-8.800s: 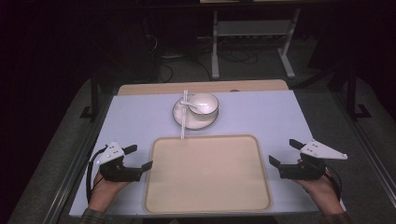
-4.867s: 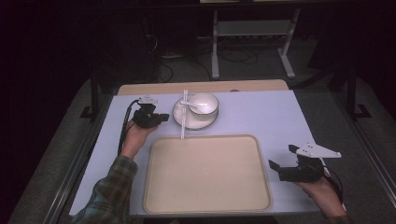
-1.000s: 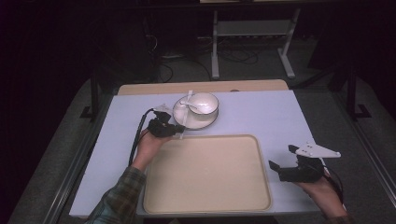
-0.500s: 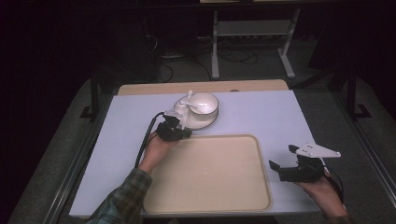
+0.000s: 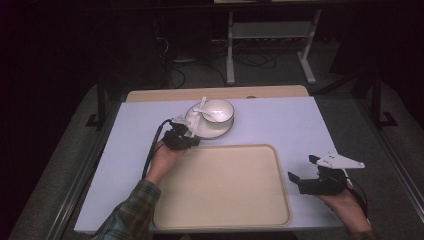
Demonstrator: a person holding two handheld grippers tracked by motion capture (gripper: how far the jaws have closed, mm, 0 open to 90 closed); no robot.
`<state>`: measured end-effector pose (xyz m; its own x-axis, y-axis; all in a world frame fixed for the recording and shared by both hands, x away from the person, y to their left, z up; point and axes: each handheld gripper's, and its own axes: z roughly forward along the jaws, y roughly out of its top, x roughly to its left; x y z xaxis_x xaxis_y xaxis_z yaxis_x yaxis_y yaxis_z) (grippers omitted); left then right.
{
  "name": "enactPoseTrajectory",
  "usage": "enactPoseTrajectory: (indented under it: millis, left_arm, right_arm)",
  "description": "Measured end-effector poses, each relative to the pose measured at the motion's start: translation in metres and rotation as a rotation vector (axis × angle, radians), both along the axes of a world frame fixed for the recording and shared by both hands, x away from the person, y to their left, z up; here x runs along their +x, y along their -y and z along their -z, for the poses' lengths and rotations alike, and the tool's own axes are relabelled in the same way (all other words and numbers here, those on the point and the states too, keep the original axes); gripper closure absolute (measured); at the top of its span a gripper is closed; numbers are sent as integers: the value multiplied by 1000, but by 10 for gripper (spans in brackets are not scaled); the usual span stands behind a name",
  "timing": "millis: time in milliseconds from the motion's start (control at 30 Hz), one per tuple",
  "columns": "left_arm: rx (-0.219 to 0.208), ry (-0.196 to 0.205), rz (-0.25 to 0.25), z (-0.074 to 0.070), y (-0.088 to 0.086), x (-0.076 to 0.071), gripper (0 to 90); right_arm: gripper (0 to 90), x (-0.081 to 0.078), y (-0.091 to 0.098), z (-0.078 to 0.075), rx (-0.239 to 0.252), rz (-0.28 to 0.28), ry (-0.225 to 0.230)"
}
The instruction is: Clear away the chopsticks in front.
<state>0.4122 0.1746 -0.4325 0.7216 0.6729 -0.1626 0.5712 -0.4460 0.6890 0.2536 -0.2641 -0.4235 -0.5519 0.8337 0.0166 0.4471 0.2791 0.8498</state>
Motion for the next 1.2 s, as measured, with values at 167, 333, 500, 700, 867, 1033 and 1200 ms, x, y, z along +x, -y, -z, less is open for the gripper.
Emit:
enactPoseTrajectory:
  millis: [167,333,500,700,867,1033,1200]
  left_arm:
    - [-3,1,-23,0,-7,2,897]
    - [-8,2,-54,-1,-17,5,897]
    - [-11,5,-75,-1,-24,6,897]
    - [-16,4,-96,-1,-33,8,898]
    - [-15,6,-112,-1,-39,9,897]
    - [-14,7,-128,-2,-44,10,897]
    - [-17,9,-134,-2,-46,10,897]
  right_arm:
    - [55,0,0,0,-1,0,-1]
    - [56,0,0,0,-1,0,-1]
    - [56,0,0,0,1,0,-1]
    - [56,1,0,0,0,0,-1]
    - [56,1,0,0,-1,0,-2]
    - [56,1,0,0,-1,-1,-2]
    - [56,1,0,0,-1,-1,-2]
